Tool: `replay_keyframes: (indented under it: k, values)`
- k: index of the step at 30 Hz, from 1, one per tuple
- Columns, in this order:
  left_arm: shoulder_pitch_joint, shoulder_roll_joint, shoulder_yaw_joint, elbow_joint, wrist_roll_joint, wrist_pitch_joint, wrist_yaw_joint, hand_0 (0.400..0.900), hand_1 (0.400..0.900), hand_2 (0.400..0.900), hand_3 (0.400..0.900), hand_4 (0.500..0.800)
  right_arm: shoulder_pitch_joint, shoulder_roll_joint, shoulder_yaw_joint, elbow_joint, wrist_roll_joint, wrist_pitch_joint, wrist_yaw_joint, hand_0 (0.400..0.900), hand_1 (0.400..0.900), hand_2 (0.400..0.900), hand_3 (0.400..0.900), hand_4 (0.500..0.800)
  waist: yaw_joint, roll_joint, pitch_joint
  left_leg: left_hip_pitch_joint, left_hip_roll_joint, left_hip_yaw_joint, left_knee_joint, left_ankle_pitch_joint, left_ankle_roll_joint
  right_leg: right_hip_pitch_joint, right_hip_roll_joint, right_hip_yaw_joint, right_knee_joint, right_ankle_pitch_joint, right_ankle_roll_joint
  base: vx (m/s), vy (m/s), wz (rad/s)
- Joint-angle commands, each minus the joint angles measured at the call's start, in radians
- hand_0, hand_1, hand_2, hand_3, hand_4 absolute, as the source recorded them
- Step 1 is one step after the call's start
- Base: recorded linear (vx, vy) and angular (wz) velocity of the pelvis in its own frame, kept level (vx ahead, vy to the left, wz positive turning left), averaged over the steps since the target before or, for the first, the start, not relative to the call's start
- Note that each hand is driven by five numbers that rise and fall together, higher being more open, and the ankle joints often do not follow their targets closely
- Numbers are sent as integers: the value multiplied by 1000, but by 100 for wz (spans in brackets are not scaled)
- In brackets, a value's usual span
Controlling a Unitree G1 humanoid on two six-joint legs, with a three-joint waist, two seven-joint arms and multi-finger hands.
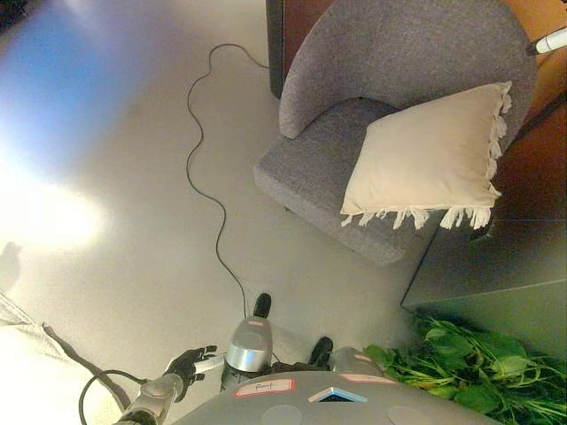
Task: Pick up the pillow and put it on the sofa.
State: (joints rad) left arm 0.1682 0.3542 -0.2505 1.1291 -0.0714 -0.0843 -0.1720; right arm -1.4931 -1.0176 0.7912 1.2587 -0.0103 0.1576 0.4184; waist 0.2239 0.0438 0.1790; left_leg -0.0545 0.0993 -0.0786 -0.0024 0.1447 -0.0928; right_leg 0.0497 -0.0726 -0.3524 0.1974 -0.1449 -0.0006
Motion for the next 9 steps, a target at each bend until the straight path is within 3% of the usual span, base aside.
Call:
replay_keyframes:
  k: [1,5,9]
  values:
    - [13,35,-37,22,36,2,-15,900,900,900,900,800,-121,-80,99,-33,-19,8,-59,900,900,900,900,800,16,-83,-85,10,47,-3,118,-54,-68,49,-36,30,-151,37,34,-6,44,-3]
    - [9,25,-40,37,44,15,-22,900,900,900,900,800,-40,-83,28,-43,88,-4,-70,900,900,900,900,800,4,-85,-90,19,30,2,117,-77,-63,51,-42,40,-161,45,42,-24,61,-10]
    - [-14,15,-23,59,30,25,-21,900,900,900,900,800,224,-58,-187,-119,198,-42,-101,900,900,900,900,800,-26,-90,-98,43,10,23,97,-130,-45,51,-50,61,-176,59,56,-53,56,-18]
